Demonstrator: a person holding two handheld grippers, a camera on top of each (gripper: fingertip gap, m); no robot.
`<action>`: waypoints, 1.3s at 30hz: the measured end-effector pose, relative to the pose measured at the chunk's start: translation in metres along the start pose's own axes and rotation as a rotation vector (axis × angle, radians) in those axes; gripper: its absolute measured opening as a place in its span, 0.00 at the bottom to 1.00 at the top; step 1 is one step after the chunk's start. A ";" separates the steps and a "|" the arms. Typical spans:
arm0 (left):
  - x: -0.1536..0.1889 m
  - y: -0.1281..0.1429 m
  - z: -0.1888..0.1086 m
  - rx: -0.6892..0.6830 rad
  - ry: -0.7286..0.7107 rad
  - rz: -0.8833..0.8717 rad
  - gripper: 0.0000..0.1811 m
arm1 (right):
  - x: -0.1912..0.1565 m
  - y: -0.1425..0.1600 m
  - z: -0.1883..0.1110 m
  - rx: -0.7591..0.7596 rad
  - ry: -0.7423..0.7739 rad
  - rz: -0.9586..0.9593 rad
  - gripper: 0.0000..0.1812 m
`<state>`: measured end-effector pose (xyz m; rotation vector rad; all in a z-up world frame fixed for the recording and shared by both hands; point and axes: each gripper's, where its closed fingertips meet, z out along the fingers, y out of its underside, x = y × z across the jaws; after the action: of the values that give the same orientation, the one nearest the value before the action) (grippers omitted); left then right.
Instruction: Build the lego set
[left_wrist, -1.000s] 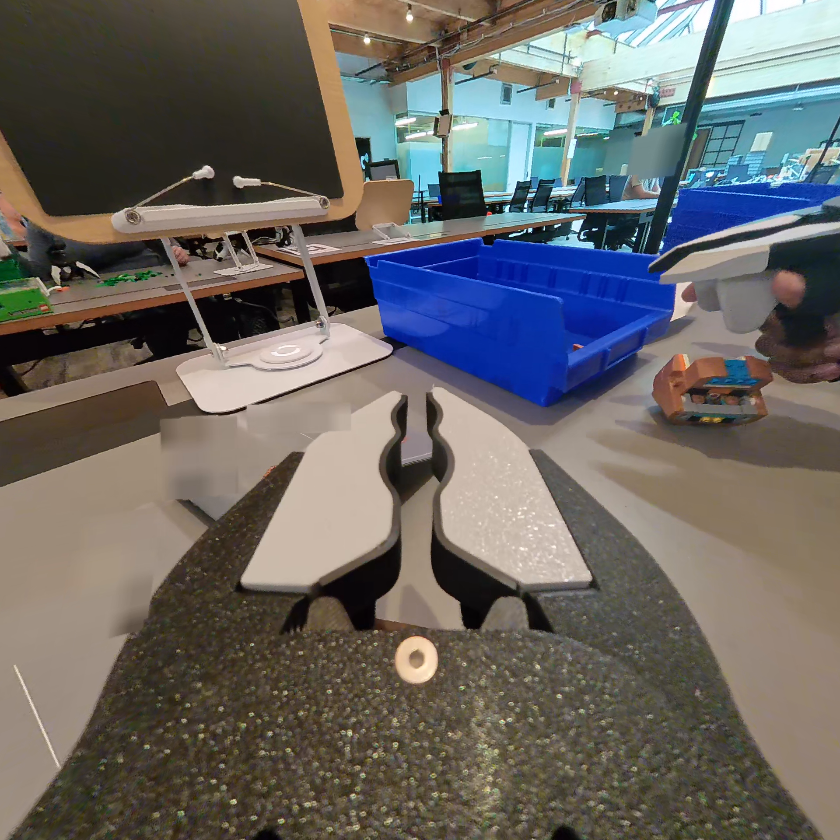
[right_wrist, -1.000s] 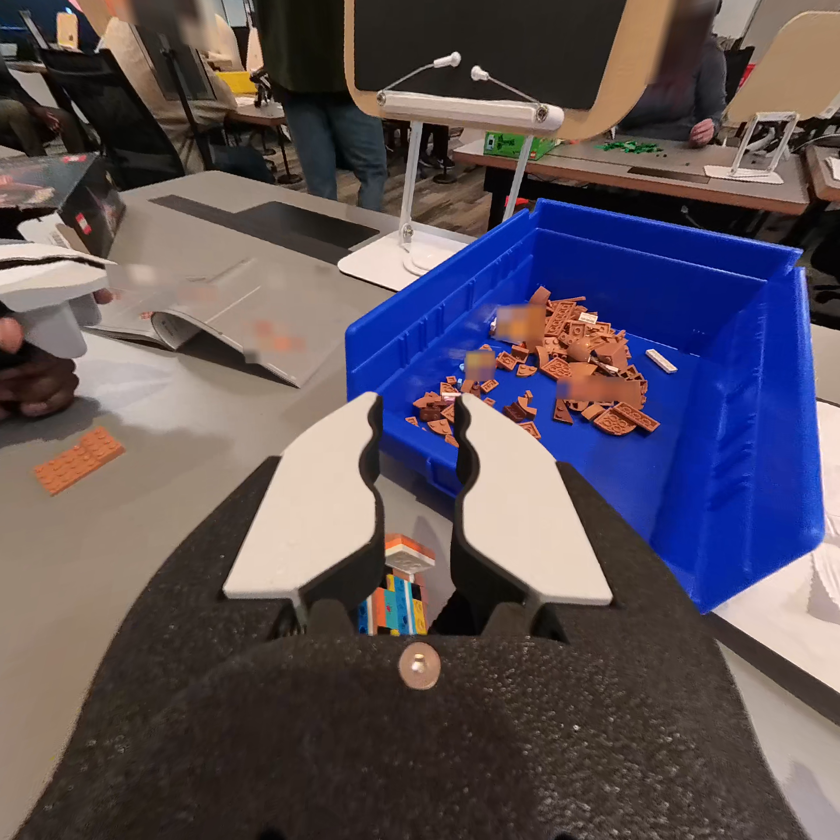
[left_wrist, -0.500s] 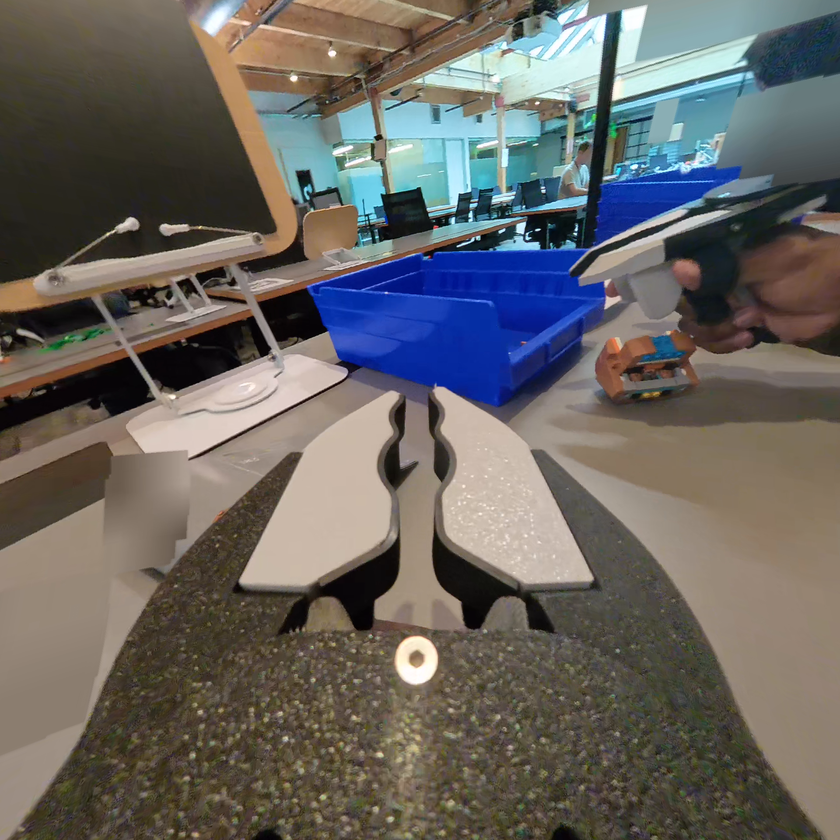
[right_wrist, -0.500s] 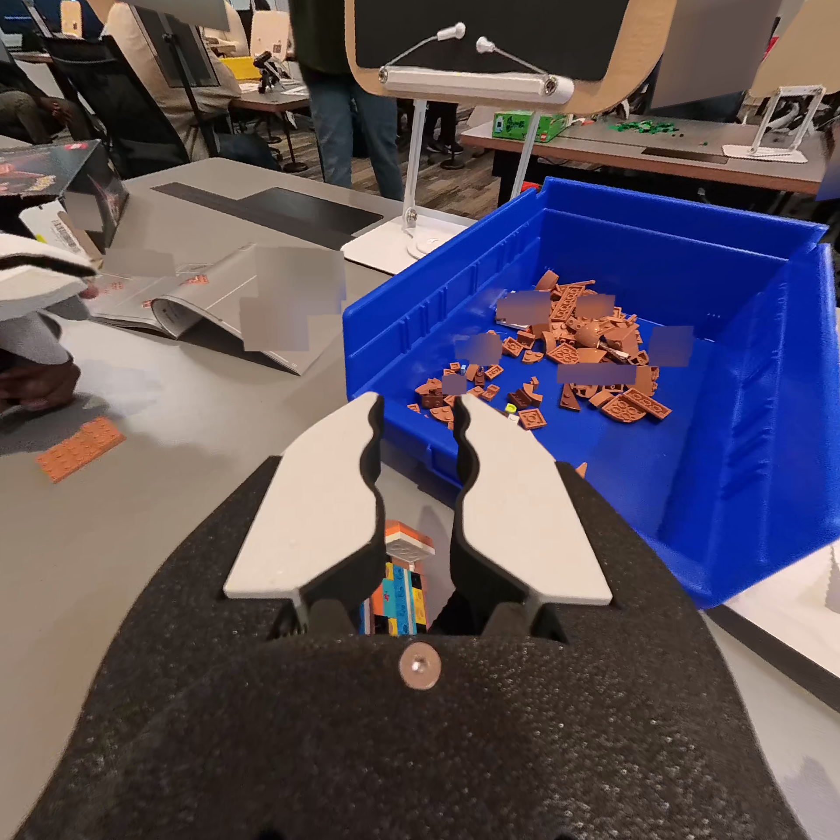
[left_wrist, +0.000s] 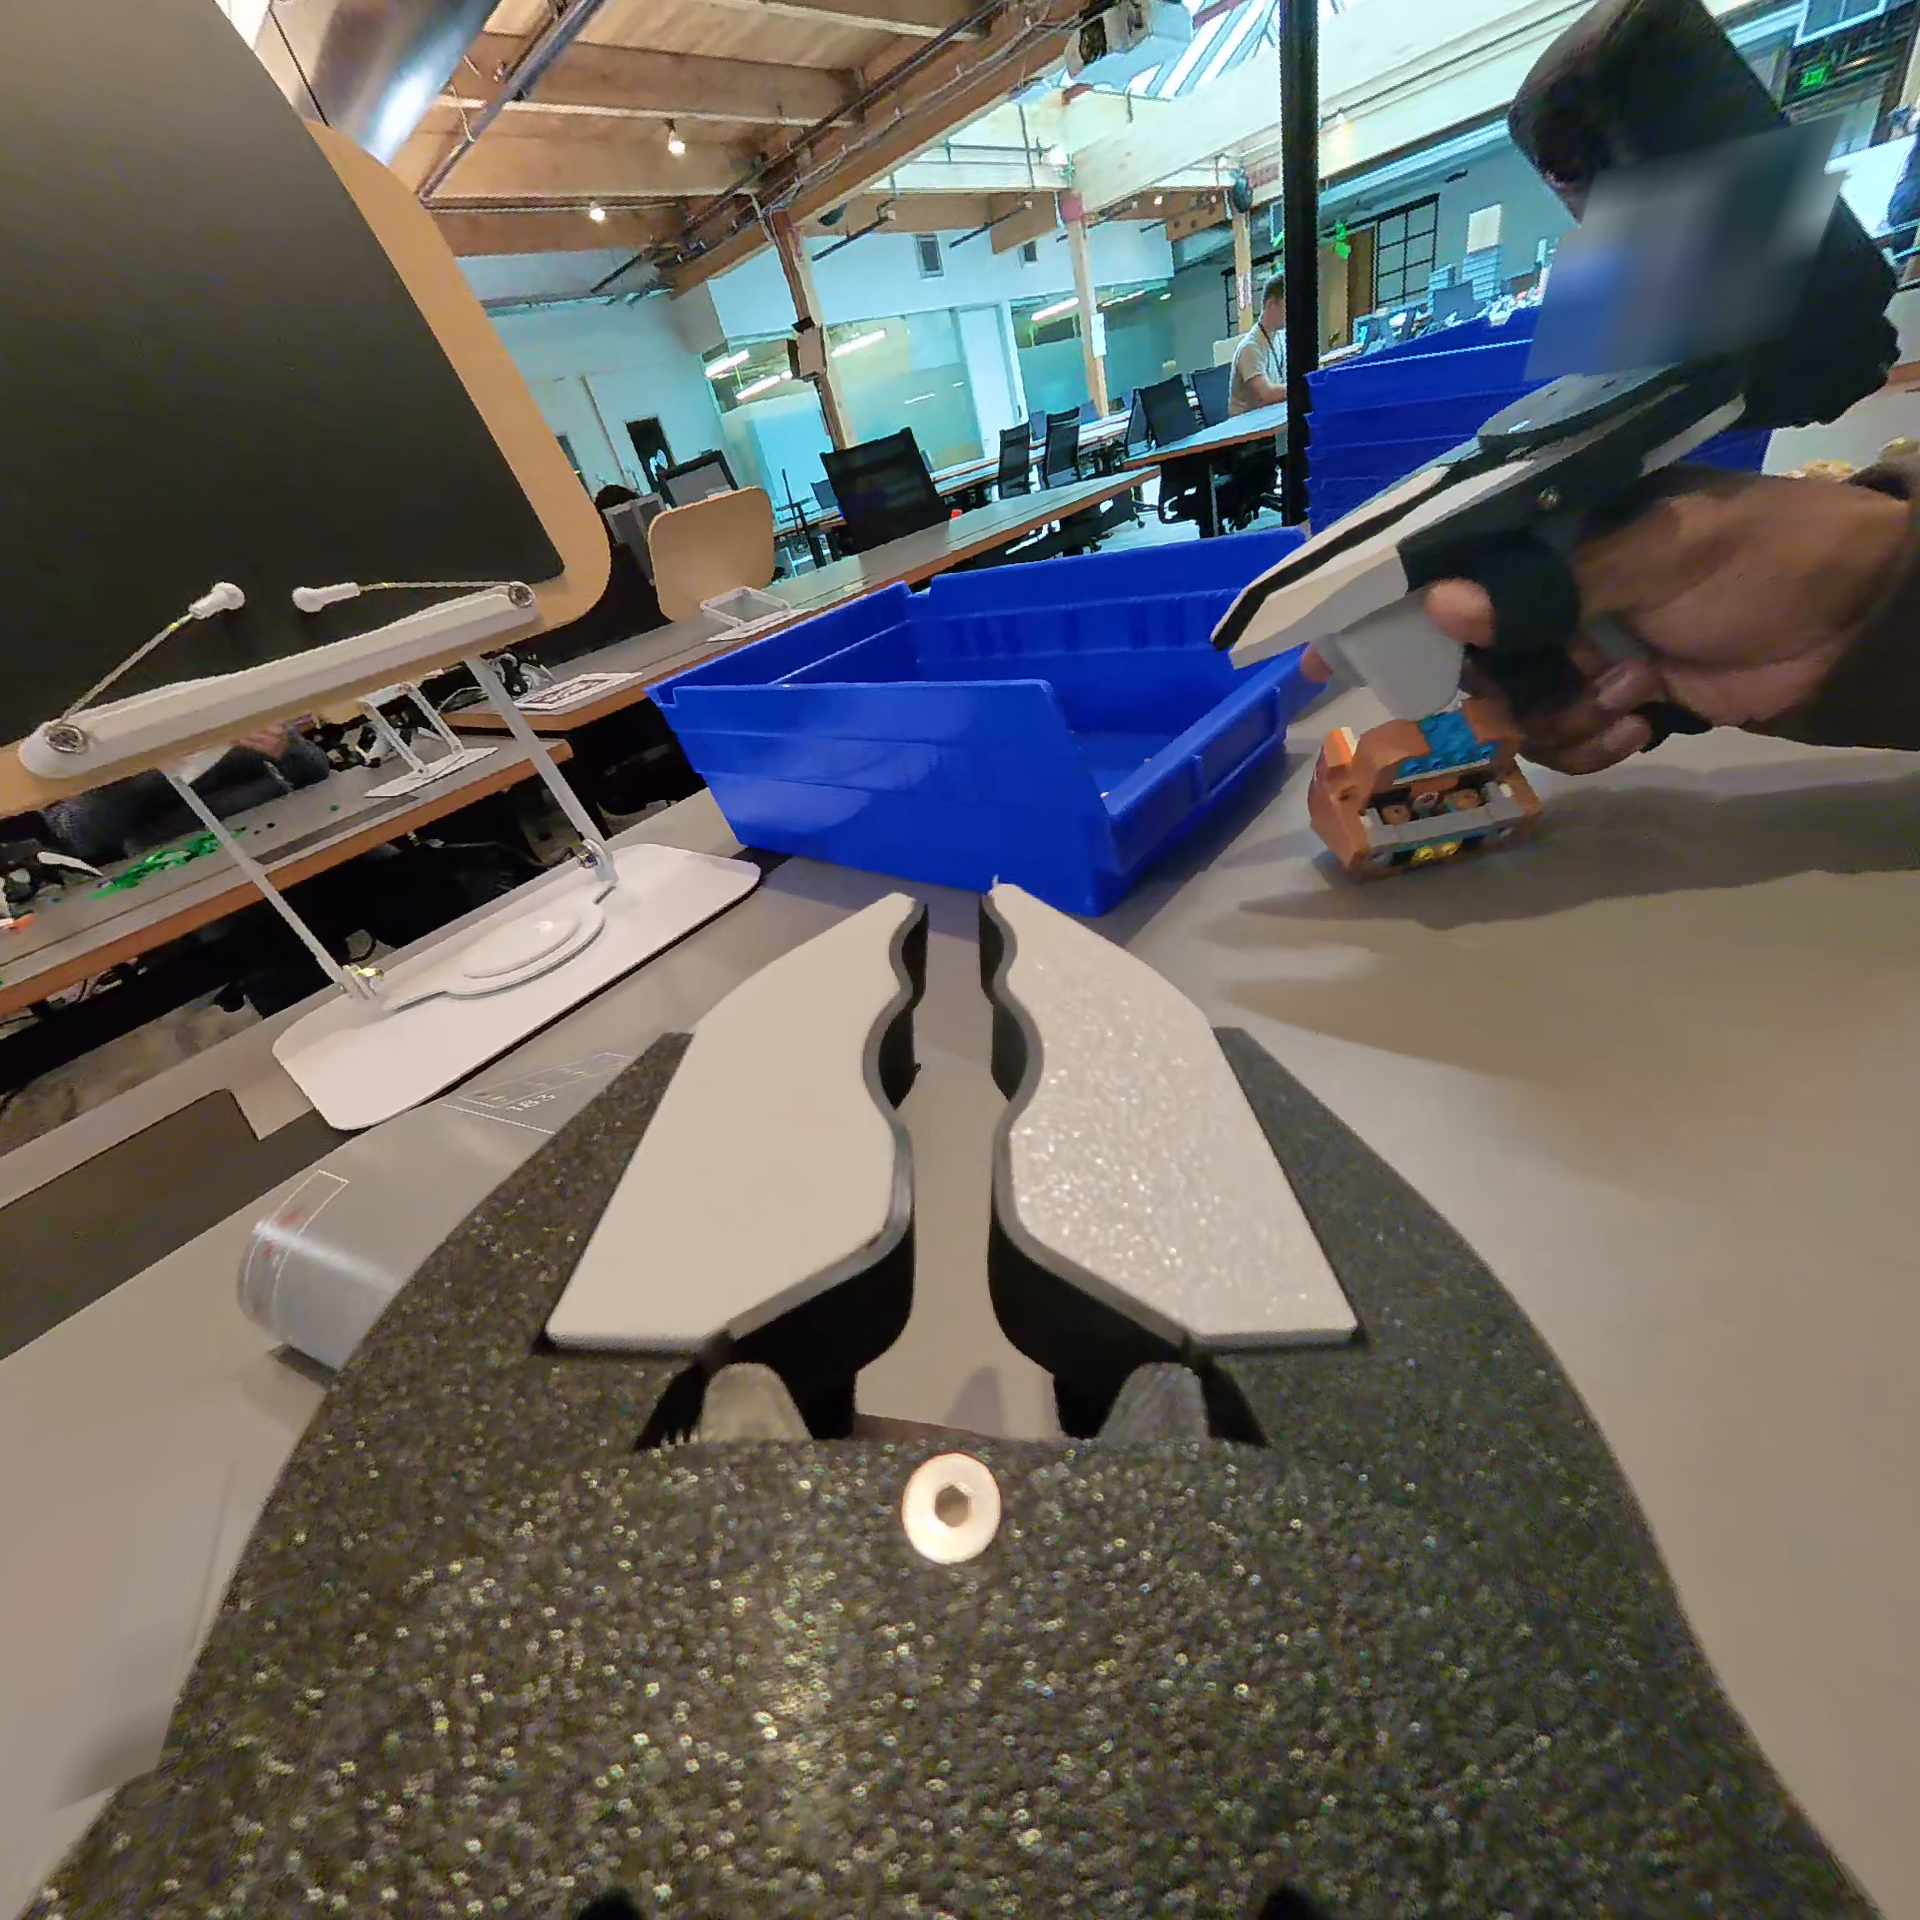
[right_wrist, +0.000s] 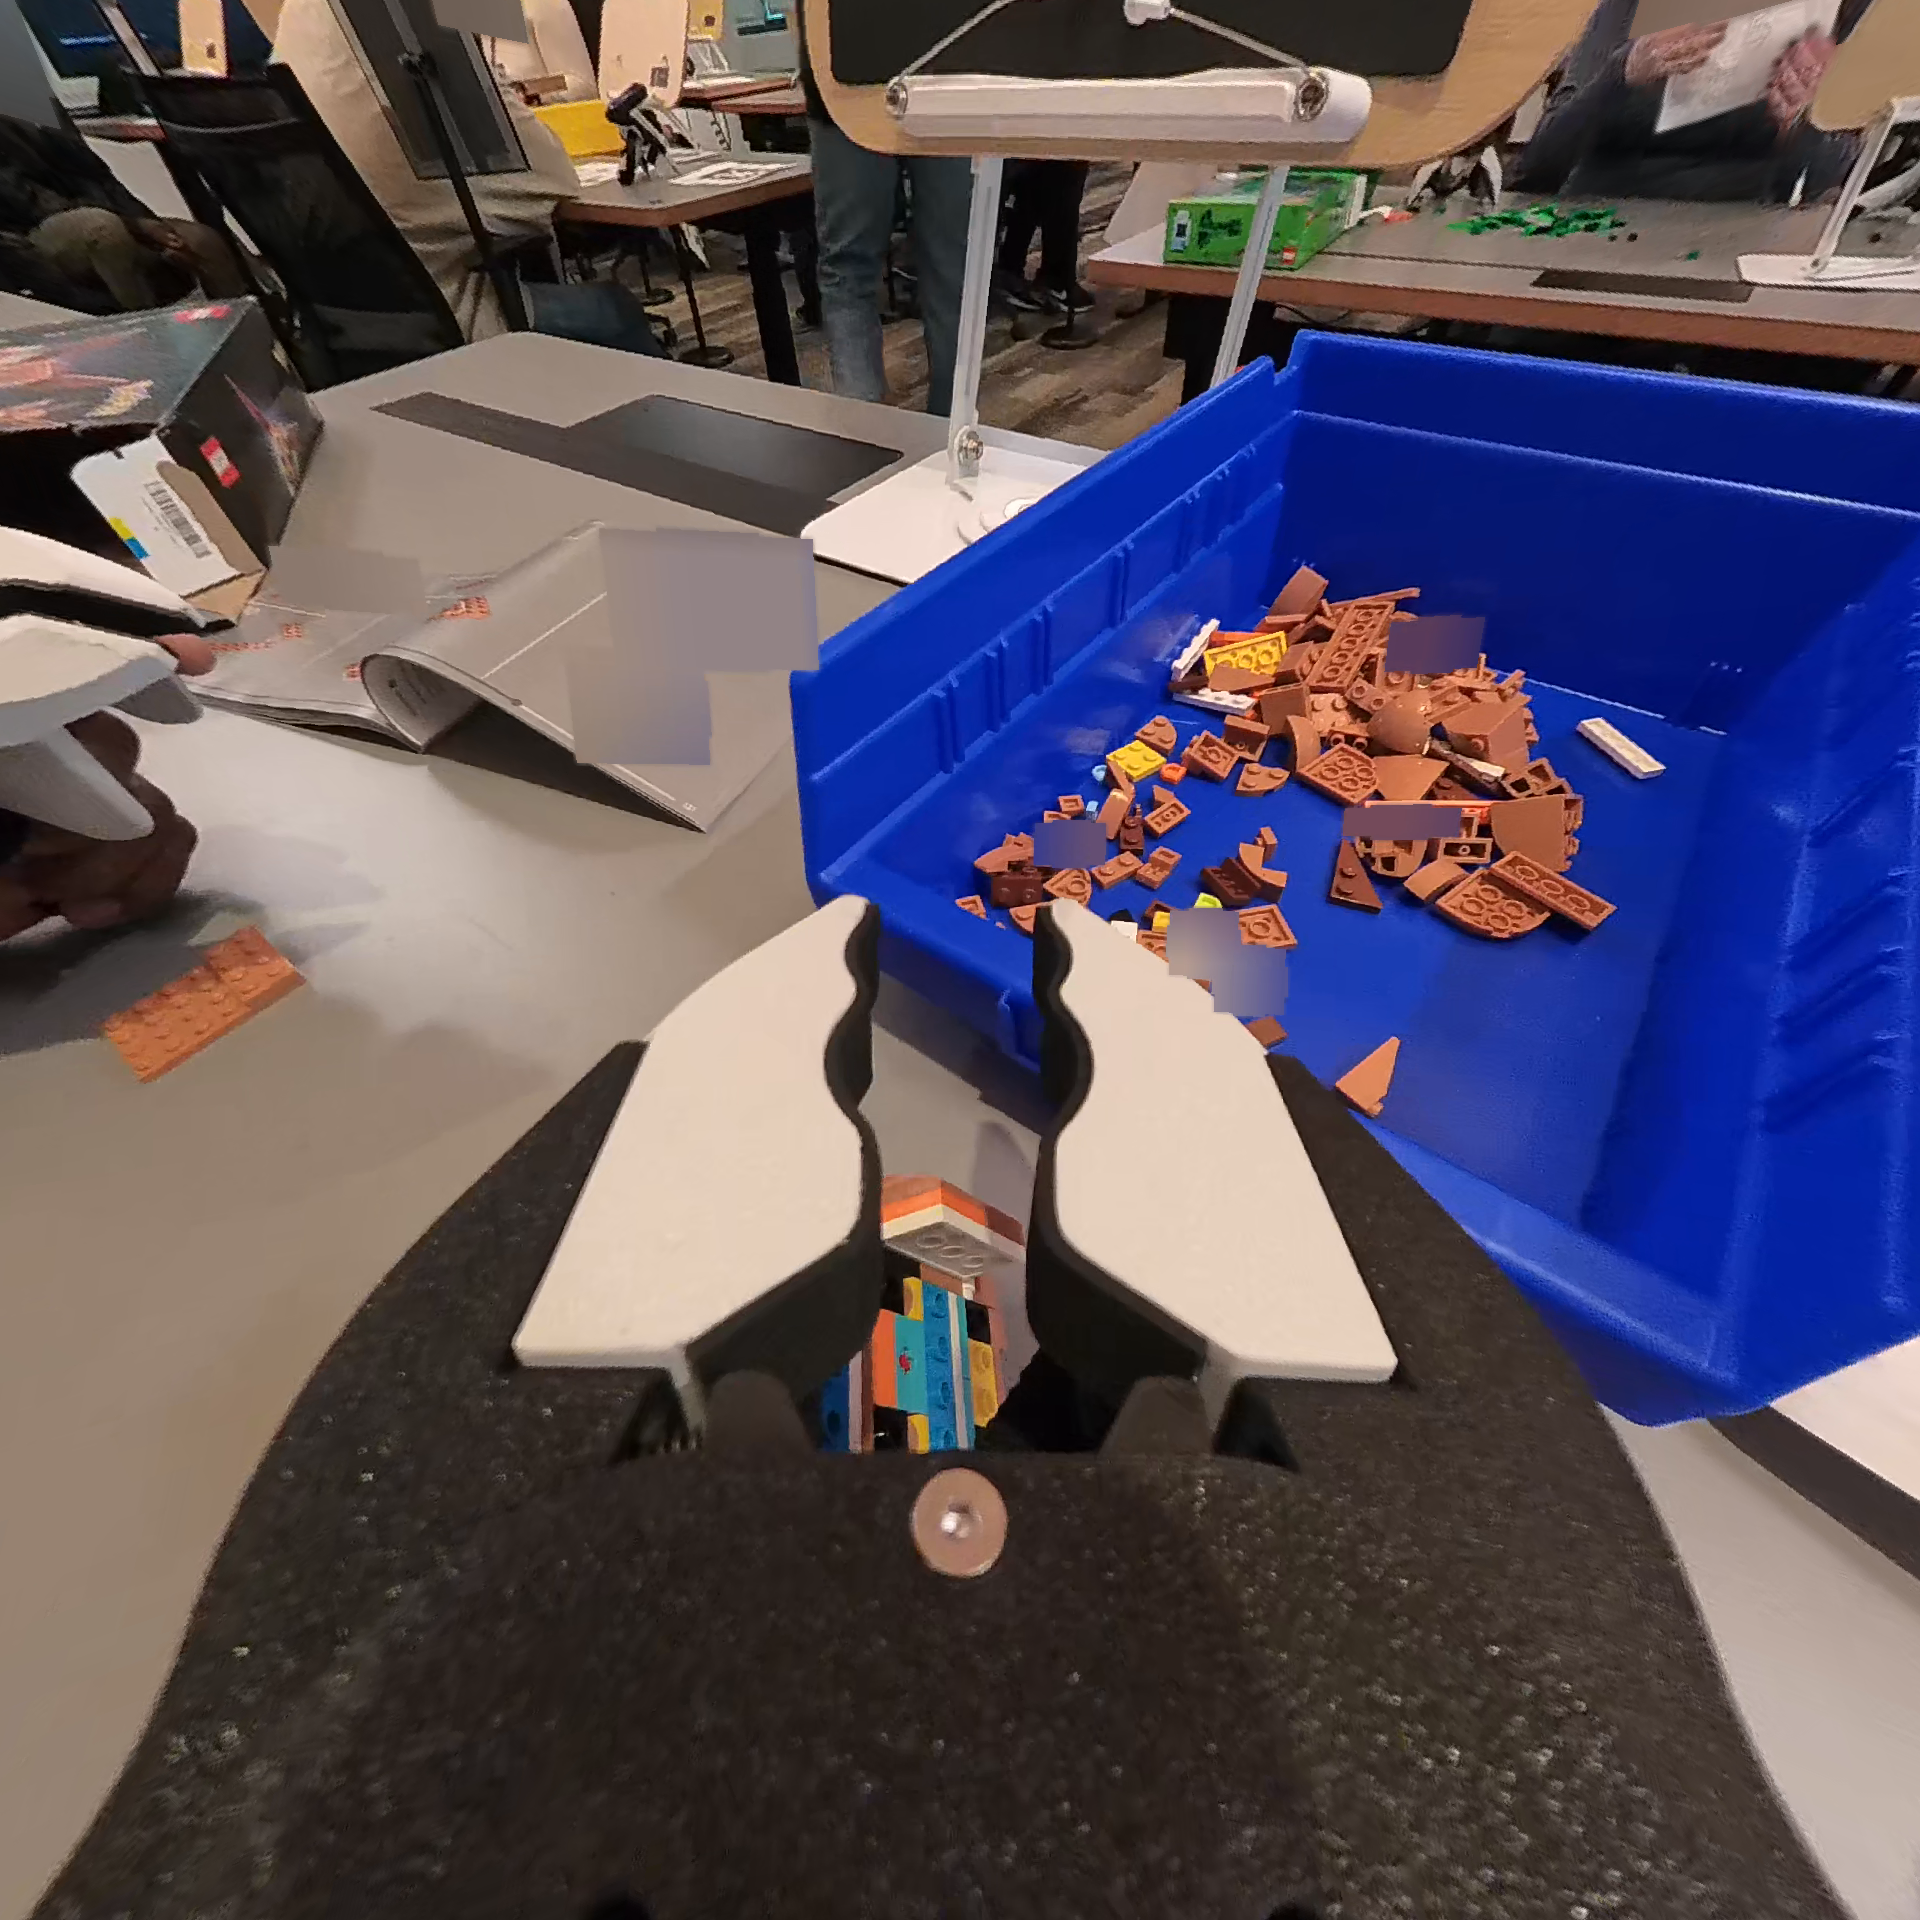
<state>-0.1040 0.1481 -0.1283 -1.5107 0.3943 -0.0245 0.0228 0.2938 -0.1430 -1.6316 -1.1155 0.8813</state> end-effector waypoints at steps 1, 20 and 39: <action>0.000 0.000 0.000 0.002 0.000 -0.003 0.05 | 0.001 0.000 0.000 0.002 -0.001 0.003 0.15; -0.010 0.002 0.000 0.000 -0.015 -0.046 0.05 | -0.004 0.037 -0.032 -0.267 -0.147 -0.111 0.31; -0.018 0.007 0.001 -0.016 -0.031 -0.065 0.05 | -0.011 0.054 -0.049 -0.304 -0.200 -0.130 0.39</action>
<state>-0.1217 0.1543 -0.1305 -1.5376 0.3212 -0.0499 0.0780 0.2613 -0.1795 -1.7172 -1.5384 0.8330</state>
